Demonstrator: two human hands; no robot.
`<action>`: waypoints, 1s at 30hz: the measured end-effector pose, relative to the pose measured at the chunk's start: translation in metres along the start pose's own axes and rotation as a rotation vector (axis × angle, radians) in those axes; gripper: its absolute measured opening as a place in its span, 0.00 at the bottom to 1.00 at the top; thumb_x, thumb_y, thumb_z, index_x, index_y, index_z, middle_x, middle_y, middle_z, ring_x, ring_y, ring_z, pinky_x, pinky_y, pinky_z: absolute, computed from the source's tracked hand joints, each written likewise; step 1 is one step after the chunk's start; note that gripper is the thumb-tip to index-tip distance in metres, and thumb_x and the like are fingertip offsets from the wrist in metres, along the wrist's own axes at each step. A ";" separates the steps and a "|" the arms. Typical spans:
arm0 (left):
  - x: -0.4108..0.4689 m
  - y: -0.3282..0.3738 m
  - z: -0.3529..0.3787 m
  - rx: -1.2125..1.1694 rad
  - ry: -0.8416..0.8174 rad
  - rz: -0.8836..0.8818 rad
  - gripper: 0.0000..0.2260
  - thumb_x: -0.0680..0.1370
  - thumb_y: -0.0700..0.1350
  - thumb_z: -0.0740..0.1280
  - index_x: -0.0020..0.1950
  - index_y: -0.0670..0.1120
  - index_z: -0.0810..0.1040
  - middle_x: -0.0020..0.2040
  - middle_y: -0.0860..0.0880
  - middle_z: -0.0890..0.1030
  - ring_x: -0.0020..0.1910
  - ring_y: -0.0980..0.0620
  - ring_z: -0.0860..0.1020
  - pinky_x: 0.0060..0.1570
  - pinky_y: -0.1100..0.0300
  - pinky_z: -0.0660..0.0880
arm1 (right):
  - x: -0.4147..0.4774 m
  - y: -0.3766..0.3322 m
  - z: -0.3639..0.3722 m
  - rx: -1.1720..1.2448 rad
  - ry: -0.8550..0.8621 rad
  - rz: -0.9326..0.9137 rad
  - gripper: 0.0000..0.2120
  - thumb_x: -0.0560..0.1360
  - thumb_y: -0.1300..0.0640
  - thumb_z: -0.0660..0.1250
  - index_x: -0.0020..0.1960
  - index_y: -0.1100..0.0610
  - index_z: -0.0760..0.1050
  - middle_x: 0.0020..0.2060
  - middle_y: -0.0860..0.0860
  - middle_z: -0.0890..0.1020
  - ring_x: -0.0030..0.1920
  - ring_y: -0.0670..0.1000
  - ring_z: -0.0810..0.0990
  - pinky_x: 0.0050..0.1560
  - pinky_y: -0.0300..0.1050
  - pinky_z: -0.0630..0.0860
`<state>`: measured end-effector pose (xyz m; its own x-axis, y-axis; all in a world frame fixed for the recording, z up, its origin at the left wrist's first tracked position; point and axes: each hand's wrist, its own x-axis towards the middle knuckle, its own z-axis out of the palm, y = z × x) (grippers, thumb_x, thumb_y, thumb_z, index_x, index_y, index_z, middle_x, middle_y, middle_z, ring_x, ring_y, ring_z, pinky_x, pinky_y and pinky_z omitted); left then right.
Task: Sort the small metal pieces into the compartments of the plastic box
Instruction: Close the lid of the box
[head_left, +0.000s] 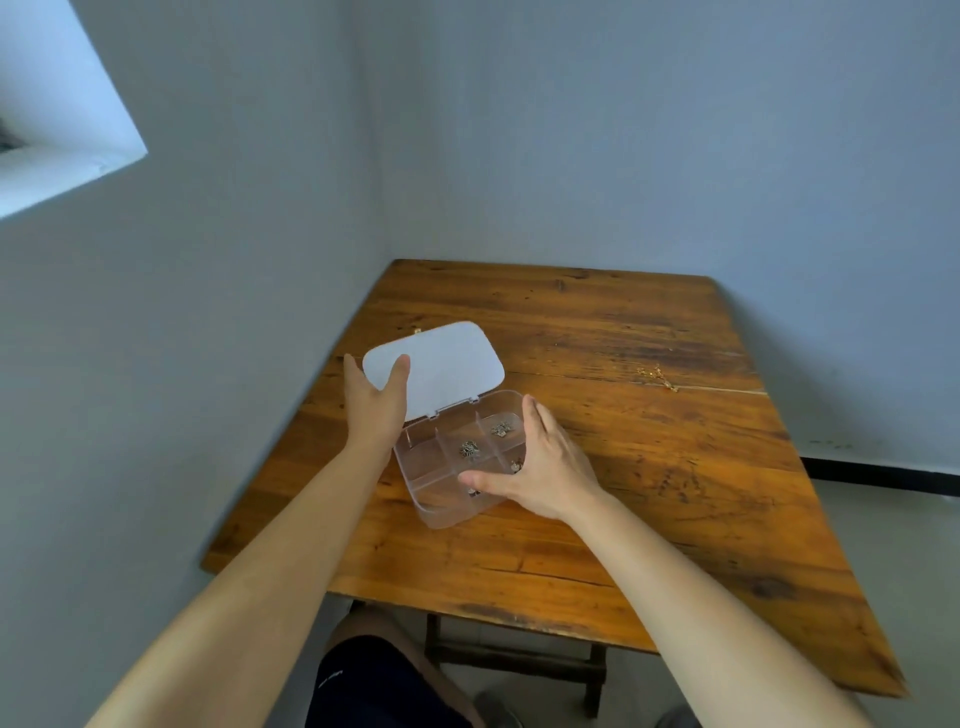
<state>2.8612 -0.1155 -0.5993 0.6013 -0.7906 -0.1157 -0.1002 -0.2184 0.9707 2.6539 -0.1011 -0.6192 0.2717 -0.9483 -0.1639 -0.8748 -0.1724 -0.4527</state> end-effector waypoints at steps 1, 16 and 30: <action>-0.002 0.005 -0.001 -0.018 0.002 0.033 0.39 0.79 0.59 0.66 0.81 0.52 0.46 0.81 0.45 0.58 0.76 0.42 0.65 0.68 0.48 0.70 | 0.000 0.000 0.000 0.000 0.001 0.003 0.64 0.58 0.17 0.60 0.80 0.49 0.37 0.81 0.50 0.43 0.80 0.56 0.49 0.75 0.60 0.58; -0.067 0.007 -0.018 0.016 -0.087 0.368 0.25 0.84 0.59 0.51 0.78 0.51 0.64 0.71 0.50 0.76 0.70 0.57 0.70 0.63 0.67 0.63 | -0.015 -0.002 -0.028 0.473 0.066 -0.168 0.53 0.73 0.42 0.71 0.75 0.36 0.28 0.81 0.47 0.40 0.80 0.55 0.46 0.76 0.64 0.51; -0.105 -0.051 -0.010 0.767 -0.372 0.694 0.39 0.73 0.75 0.36 0.78 0.60 0.61 0.81 0.55 0.58 0.81 0.52 0.50 0.79 0.48 0.41 | -0.044 0.046 -0.004 0.183 -0.020 -0.123 0.33 0.82 0.46 0.52 0.80 0.44 0.37 0.80 0.44 0.39 0.80 0.47 0.39 0.79 0.55 0.44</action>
<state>2.8114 -0.0158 -0.6346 -0.0400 -0.9739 0.2234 -0.8676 0.1448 0.4758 2.6002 -0.0685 -0.6296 0.3812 -0.9174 -0.1146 -0.7479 -0.2331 -0.6216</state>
